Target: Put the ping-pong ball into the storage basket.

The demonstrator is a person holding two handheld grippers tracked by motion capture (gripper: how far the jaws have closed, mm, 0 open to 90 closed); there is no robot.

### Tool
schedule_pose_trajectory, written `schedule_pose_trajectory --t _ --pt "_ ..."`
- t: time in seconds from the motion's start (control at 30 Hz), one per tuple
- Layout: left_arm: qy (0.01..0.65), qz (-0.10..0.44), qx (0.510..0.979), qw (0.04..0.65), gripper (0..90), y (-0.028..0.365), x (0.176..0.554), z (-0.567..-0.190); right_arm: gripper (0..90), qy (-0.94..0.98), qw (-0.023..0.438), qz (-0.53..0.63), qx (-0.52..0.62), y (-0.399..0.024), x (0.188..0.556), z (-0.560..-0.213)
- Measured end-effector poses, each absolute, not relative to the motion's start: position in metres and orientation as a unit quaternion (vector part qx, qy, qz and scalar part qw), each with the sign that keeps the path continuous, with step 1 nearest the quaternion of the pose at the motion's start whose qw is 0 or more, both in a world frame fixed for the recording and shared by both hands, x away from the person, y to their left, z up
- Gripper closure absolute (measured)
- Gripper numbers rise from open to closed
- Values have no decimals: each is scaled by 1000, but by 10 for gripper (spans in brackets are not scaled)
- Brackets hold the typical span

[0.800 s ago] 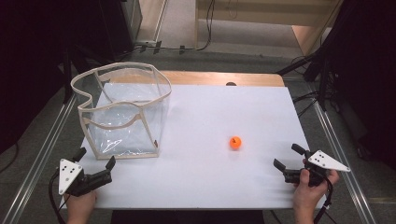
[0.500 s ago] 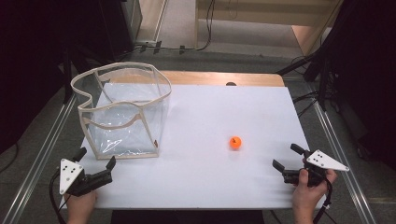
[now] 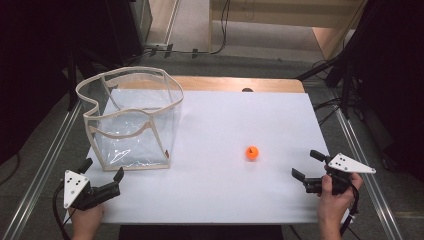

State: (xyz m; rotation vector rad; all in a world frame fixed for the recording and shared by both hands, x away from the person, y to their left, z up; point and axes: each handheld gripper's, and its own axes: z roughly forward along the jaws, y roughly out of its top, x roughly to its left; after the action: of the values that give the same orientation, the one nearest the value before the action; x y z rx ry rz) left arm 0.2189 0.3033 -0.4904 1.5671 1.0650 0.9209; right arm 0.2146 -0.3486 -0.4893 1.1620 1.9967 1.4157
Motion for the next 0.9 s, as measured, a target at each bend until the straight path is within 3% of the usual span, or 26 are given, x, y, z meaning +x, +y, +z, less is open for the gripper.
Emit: schedule_pose_trajectory --t 0.77,0.8,0.9 --pt "436 382 649 492 0 301 219 -491 6 774 181 477 374 -326 247 -449" --pt "436 382 649 492 0 301 219 -491 126 781 175 474 368 -323 250 -448" --pt "436 383 649 492 0 301 218 -491 125 786 172 467 366 -319 255 -447"
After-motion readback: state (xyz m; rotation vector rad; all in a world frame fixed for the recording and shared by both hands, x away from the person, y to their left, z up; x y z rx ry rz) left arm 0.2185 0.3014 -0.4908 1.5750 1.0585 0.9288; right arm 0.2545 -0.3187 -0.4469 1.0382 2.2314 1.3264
